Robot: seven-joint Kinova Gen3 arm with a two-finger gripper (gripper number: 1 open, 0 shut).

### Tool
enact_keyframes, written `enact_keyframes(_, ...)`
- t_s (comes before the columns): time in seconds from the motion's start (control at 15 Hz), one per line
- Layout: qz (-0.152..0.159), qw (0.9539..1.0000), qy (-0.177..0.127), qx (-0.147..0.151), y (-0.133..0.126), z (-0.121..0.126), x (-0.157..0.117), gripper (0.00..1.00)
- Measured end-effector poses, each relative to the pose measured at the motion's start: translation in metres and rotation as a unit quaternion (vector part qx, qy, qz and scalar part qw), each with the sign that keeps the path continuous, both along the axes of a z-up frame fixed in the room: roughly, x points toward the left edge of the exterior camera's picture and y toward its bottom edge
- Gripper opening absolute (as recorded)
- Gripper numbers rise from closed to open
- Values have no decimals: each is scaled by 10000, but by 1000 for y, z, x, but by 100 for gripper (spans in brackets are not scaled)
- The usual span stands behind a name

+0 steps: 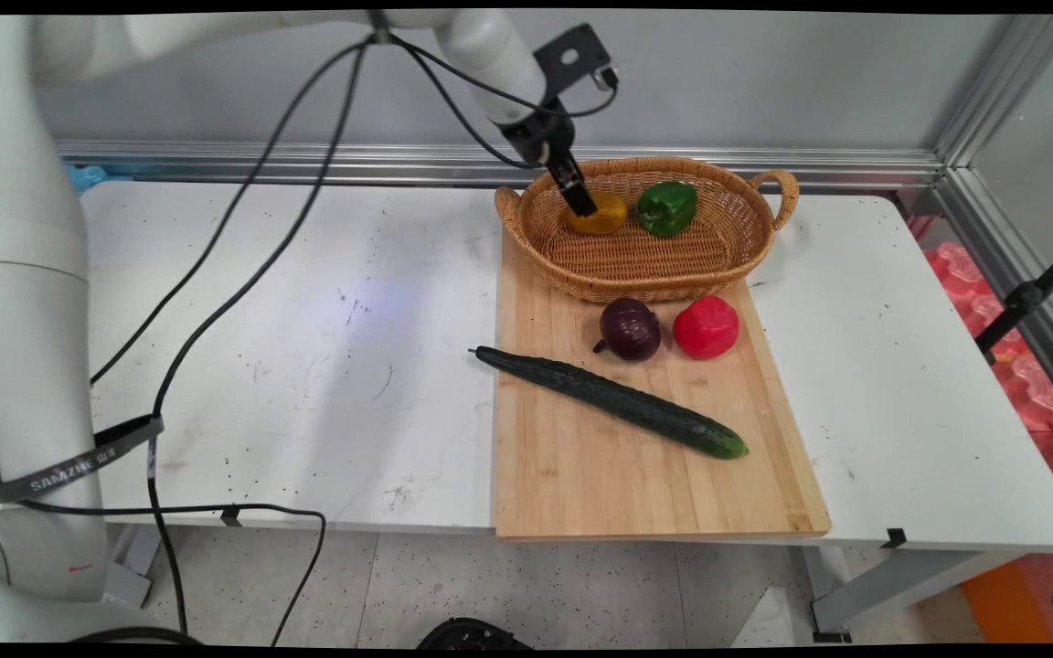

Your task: Pick up the potato from the vegetable basket, then place the picked object on the cutting board

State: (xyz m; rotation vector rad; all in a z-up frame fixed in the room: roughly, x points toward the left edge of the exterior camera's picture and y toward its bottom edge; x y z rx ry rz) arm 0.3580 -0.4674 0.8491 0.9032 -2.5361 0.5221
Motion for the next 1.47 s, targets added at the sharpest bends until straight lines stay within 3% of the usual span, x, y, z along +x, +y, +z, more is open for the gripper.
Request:
enact_keyframes(0.8, -327, 9989, -226, 232, -57, -50, -32, 100)
enact_keyframes(0.87, -371, 9987, -241, 251, -60, -52, -33, 0)
enact_keyframes(1.13, -621, 9972, -296, 302, -68, -51, -36, 0)
enact_keyframes(1.47, -857, 9956, -309, 233, -65, -29, -37, 0)
